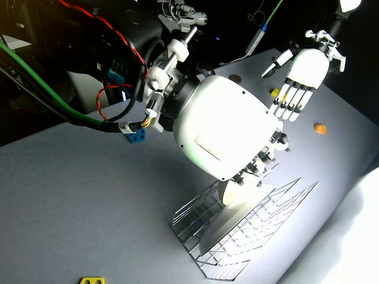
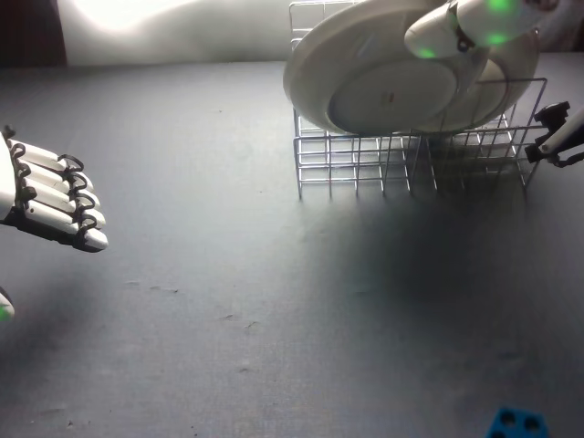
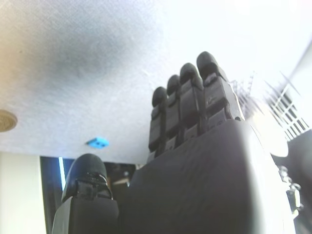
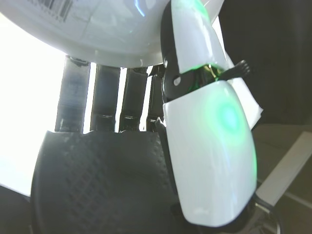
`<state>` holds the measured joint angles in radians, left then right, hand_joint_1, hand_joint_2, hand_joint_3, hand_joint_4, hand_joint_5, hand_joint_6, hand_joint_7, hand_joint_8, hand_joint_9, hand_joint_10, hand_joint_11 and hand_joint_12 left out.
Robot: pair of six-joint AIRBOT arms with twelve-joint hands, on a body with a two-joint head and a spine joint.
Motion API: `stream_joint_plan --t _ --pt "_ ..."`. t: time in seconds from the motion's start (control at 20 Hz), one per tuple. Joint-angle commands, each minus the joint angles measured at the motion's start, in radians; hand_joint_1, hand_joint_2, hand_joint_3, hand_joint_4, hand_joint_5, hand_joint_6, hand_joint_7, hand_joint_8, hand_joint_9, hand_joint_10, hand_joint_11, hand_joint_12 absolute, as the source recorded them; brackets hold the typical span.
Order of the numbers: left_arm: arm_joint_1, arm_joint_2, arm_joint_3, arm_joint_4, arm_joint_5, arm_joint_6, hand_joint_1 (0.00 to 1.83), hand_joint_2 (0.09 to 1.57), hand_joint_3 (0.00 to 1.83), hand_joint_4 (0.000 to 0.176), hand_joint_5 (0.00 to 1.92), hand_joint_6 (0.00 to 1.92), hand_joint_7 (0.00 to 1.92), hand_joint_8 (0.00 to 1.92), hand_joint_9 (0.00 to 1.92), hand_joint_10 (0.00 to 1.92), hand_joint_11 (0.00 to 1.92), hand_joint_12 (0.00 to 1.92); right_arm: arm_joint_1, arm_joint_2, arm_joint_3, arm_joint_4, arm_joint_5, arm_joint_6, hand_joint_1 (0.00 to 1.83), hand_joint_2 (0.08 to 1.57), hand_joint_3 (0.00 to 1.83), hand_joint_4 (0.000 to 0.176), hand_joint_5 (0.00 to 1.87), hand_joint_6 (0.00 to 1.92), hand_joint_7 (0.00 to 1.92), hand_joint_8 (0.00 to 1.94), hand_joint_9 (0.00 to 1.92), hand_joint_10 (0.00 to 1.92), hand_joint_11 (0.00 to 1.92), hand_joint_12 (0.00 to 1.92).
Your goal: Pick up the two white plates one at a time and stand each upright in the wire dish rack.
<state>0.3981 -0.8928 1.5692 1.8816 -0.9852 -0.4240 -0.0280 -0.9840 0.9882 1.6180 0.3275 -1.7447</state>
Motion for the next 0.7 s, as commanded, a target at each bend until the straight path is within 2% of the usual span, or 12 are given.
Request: stream_joint_plan --t 0.0,0.55,0.65 --pt "-0.006 0.011 0.004 -0.052 -0.009 -0.002 0.00 1.17 0.00 0.000 0.16 0.00 0.15 0.01 0.12 0.00 0.00 0.27 0.009 0.003 0.009 -0.027 0.006 0.015 1.37 1.12 0.00 0.000 0.91 1.08 0.98 0.94 0.93 1.17 0.69 1.28" --pt "-0.006 0.010 0.006 -0.052 -0.009 -0.002 0.00 1.16 0.00 0.000 0.15 0.00 0.13 0.00 0.11 0.00 0.00 0.23 -0.042 -0.040 0.059 -0.027 0.007 0.014 1.37 1.11 0.00 0.000 0.91 1.08 1.02 0.88 0.94 1.15 0.72 1.27" --pt "-0.006 0.010 0.006 -0.052 -0.009 -0.002 0.00 1.16 0.00 0.000 0.16 0.00 0.13 0.00 0.11 0.00 0.00 0.23 -0.046 -0.051 0.068 -0.027 0.007 0.014 1.37 1.12 0.00 0.000 0.89 1.11 0.98 0.94 0.92 1.19 0.69 1.29"
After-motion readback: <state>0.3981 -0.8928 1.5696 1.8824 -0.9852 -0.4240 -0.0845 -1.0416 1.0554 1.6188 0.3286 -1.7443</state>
